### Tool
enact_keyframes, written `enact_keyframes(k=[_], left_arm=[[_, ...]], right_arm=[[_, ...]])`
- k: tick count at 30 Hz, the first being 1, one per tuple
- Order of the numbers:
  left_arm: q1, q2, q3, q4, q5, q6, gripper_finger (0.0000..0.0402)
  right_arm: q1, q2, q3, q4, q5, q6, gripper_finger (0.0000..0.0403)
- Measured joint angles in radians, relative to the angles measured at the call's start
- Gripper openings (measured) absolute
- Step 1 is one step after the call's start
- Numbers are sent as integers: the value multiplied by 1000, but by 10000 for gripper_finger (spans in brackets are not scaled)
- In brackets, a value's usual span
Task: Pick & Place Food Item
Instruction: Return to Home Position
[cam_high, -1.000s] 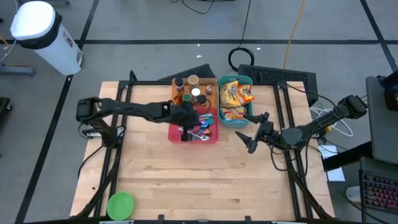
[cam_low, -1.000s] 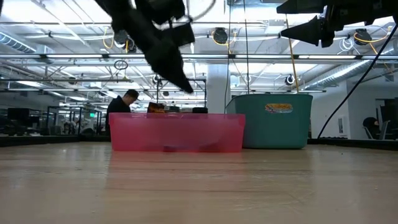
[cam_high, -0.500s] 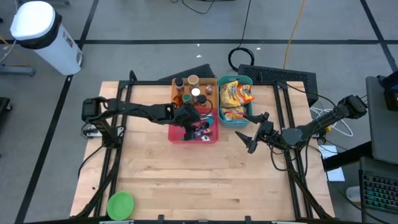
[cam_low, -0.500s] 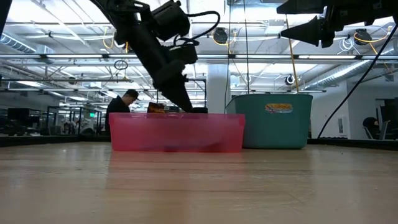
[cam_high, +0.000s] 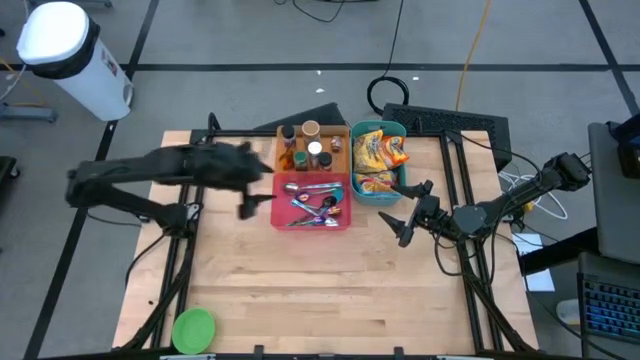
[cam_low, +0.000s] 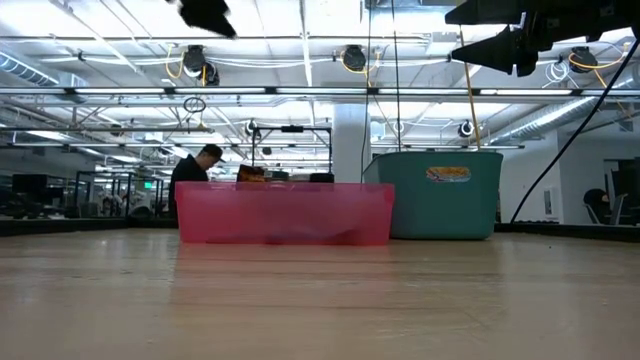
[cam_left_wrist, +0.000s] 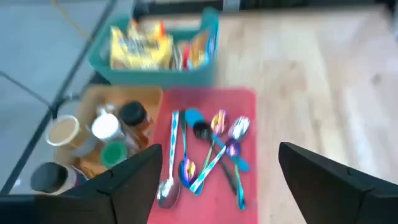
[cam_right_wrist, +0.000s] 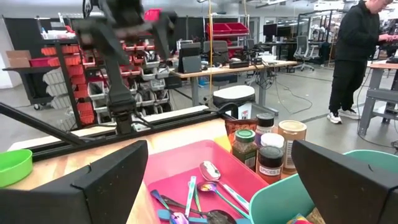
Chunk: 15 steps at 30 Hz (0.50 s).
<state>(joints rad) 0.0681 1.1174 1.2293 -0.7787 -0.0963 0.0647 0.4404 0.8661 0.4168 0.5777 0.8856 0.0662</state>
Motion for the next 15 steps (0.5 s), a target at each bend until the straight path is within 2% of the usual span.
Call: enact_keyframes(k=[2,4,9,12,15], left_arm=[[-32,-116,-49,24,-2,-16,332],[-76,-234,-146,115,4,-28,332],[-184,-473,-519,384,19,-33,326],[-221,-577,-724,519,-33,-62,324],[-233,-680,-848,628,-82,-86,323]], right_arm=[[0,0,0,-2,0,0,391],[0,0,0,-7,0,-1,391],[0,0,0,-58,1,-32,391],[-8,0,0,-55,10,-82,391],[-9,-12,0,-60,29,-76,391]])
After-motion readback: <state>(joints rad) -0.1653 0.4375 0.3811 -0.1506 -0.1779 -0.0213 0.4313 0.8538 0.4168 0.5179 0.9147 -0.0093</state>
